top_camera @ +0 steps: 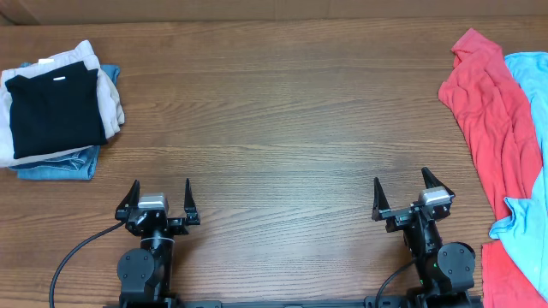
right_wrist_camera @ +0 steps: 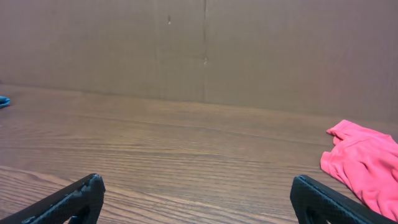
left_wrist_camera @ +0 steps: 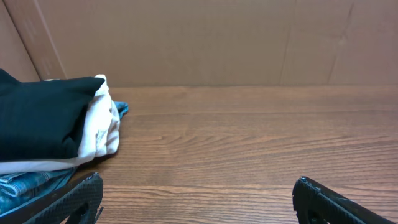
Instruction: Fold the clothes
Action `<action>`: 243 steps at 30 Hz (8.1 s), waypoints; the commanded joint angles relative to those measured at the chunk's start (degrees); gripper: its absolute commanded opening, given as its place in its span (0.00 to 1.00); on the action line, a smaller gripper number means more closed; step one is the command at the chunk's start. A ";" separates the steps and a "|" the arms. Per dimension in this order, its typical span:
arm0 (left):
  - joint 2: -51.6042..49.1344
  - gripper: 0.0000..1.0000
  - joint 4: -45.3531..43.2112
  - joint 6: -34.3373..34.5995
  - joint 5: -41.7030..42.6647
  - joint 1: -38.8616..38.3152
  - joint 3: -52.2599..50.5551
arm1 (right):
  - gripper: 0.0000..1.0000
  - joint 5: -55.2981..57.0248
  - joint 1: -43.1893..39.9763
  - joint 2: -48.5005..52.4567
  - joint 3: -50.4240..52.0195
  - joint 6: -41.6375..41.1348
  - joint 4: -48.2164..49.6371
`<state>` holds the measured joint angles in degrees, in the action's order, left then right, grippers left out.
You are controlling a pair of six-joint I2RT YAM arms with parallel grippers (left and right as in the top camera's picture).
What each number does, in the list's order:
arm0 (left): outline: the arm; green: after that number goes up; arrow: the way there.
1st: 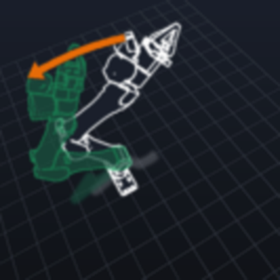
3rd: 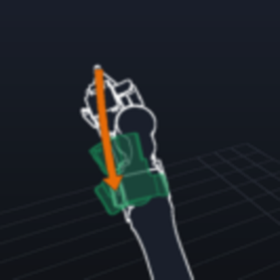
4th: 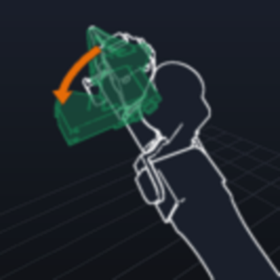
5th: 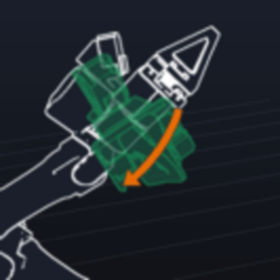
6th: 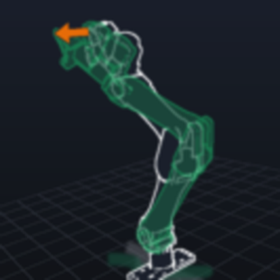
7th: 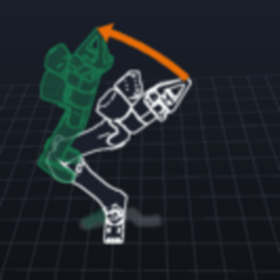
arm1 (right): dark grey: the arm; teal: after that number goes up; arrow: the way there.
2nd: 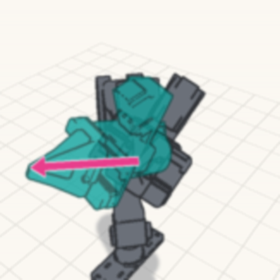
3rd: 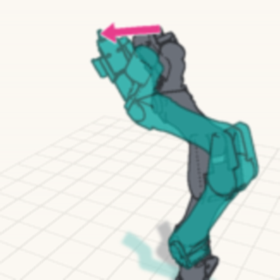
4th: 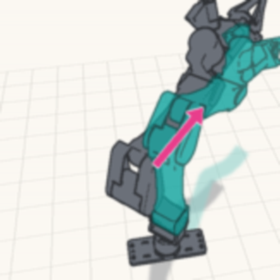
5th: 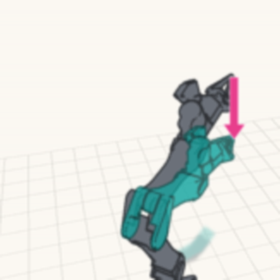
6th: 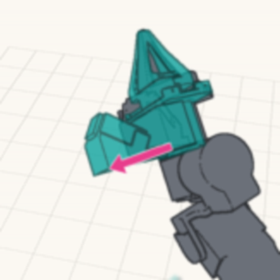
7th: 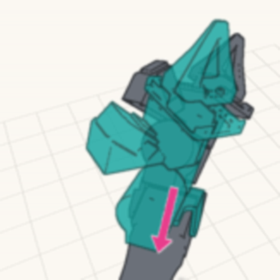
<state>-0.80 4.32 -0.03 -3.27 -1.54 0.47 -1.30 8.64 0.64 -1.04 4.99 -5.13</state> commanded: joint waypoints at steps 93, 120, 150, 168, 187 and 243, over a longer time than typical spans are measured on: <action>-58.23 1.00 40.09 6.93 8.00 -0.37 58.62 | 1.00 14.08 -24.41 70.29 -53.79 -22.67 -37.00; -58.23 1.00 40.02 6.93 7.98 -0.37 58.62 | 0.85 14.12 -55.98 93.55 -53.68 -26.10 -35.19; -58.23 1.00 40.02 6.93 7.98 -0.37 58.62 | 0.58 8.94 -55.91 94.12 -50.38 -26.08 -28.33; -58.23 1.00 39.98 6.93 7.96 -0.37 58.62 | 0.15 7.56 -55.91 96.83 -52.02 -26.10 -29.16; -58.23 1.00 39.15 6.93 7.96 -0.37 58.62 | 0.04 2.58 -50.51 87.89 -81.44 -23.54 -54.36; -60.41 1.00 35.23 6.91 14.53 -0.70 58.62 | 0.56 22.25 8.35 94.05 -88.30 -16.96 -42.73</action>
<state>-59.46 40.38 6.09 6.72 -1.54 57.54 16.12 20.03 99.85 -87.92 -11.84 -45.67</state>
